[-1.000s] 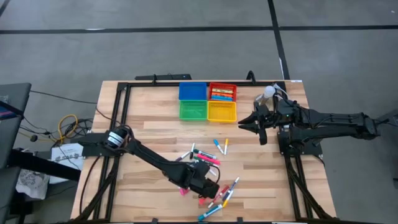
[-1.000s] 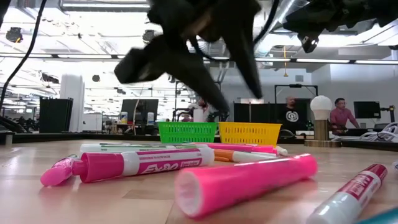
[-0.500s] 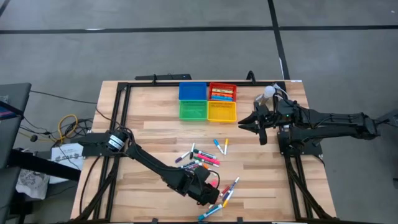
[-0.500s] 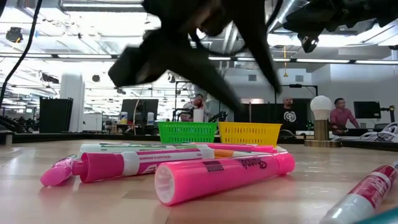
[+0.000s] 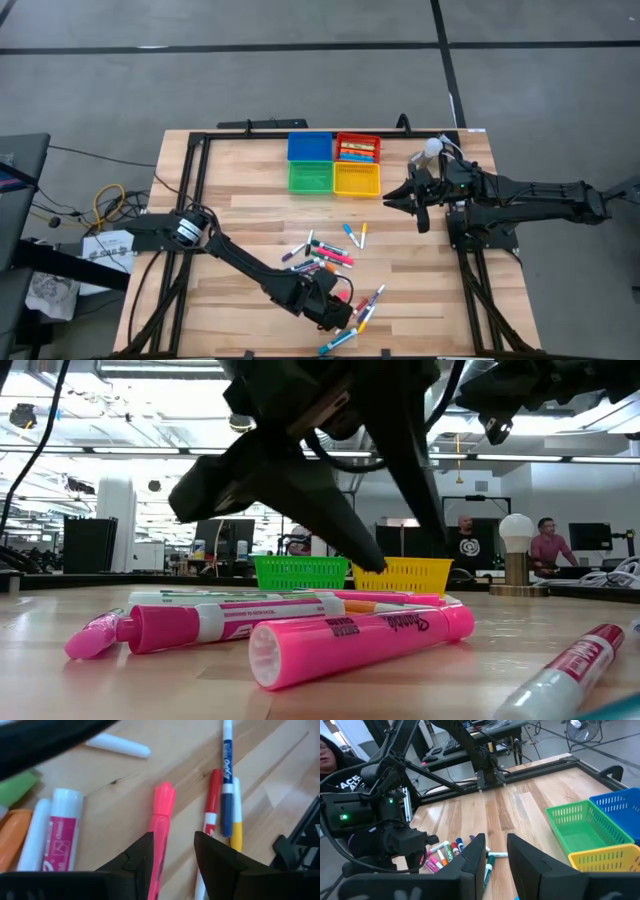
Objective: Pick & Place Markers
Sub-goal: Put the pink marker in the red bin
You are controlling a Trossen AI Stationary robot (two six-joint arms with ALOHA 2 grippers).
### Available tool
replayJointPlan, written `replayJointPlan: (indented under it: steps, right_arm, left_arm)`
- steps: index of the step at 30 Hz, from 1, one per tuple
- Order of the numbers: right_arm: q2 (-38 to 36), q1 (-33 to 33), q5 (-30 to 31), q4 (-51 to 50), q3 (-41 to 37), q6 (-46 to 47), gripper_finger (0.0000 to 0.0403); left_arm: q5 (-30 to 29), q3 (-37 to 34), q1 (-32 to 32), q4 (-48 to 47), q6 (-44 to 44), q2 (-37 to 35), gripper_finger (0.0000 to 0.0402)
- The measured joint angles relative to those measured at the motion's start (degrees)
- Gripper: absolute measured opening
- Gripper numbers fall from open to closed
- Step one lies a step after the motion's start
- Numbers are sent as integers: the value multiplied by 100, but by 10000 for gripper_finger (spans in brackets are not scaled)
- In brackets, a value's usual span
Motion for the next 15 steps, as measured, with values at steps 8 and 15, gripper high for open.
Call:
replayJointPlan:
  steps: [8, 15]
  right_arm:
    - [1, 0, 0, 2, 0, 4, 70]
    - [8, 0, 0, 46, 0, 4, 70]
  left_arm:
    - [-29, 8, 19, 91, -100, 110, 141]
    - [270, 228, 14, 92, -107, 484, 141]
